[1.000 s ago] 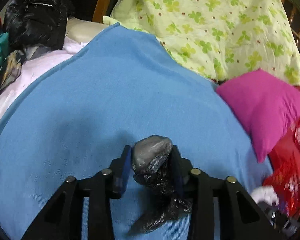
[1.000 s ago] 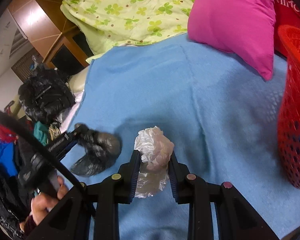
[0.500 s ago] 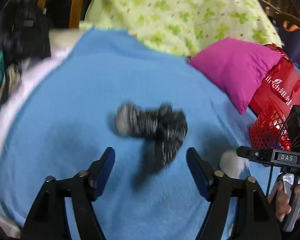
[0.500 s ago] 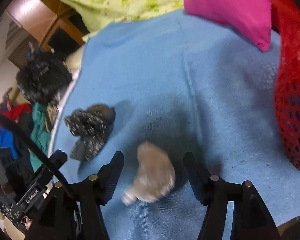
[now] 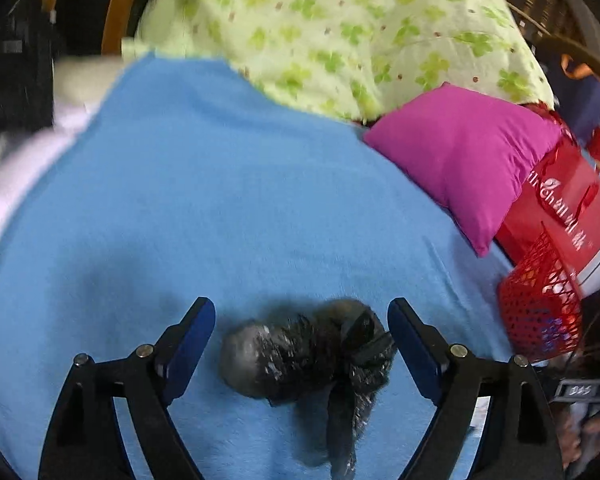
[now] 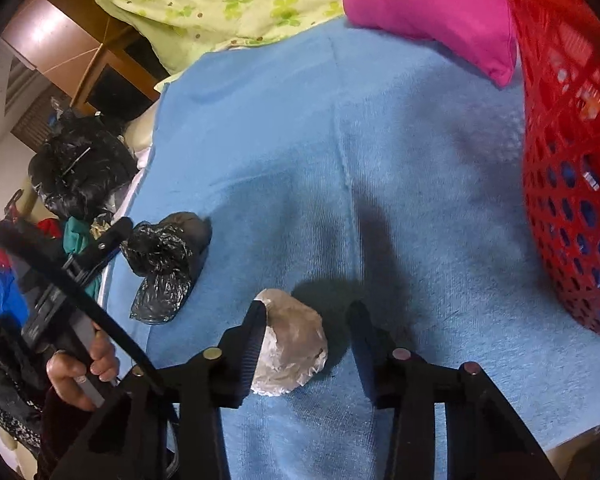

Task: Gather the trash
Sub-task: 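Lift the black bag and white plastic bag off the blanket with both tools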

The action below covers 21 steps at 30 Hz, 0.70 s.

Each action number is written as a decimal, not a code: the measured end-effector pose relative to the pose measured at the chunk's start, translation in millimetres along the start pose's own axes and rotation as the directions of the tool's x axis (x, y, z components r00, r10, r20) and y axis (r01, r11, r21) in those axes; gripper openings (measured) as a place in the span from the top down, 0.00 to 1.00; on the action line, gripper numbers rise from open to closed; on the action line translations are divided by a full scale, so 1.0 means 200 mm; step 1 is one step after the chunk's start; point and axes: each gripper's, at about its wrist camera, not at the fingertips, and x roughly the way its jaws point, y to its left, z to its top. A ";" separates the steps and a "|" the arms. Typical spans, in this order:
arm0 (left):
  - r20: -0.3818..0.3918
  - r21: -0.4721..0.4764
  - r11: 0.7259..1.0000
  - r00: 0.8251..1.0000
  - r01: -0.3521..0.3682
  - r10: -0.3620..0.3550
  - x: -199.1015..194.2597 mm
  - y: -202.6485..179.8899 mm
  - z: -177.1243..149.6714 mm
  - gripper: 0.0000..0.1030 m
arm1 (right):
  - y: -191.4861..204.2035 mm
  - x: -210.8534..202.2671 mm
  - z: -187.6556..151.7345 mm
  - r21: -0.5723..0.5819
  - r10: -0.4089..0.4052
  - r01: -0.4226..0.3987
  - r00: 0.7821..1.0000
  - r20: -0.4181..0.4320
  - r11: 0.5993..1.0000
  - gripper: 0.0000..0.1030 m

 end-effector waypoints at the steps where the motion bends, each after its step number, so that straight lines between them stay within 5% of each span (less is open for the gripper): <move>1: -0.028 -0.023 0.999 0.999 0.031 -0.032 0.02 0.01 -0.01 0.14 | 0.00 0.01 0.00 0.006 0.005 -0.005 1.000 -0.013 1.000 0.56; 4: -0.096 -0.038 0.996 0.991 0.086 -0.089 0.04 -0.02 -0.07 0.14 | 0.01 0.06 -0.02 0.016 0.012 -0.012 0.999 -0.047 1.000 0.56; 11: -0.206 0.101 0.984 0.971 0.146 -0.123 0.04 -0.22 -0.22 0.14 | 0.07 0.12 -0.05 0.006 0.042 -0.041 0.994 -0.097 0.999 0.56; 15: -0.203 0.157 0.977 0.973 0.144 -0.111 0.01 -0.26 -0.24 0.14 | 0.06 0.12 -0.06 0.021 0.060 -0.058 0.992 -0.108 0.998 0.56; 21: -0.157 0.058 0.988 0.979 0.143 -0.133 -0.01 -0.18 -0.18 0.14 | 0.04 0.11 -0.06 0.026 0.080 -0.078 0.990 -0.118 0.997 0.56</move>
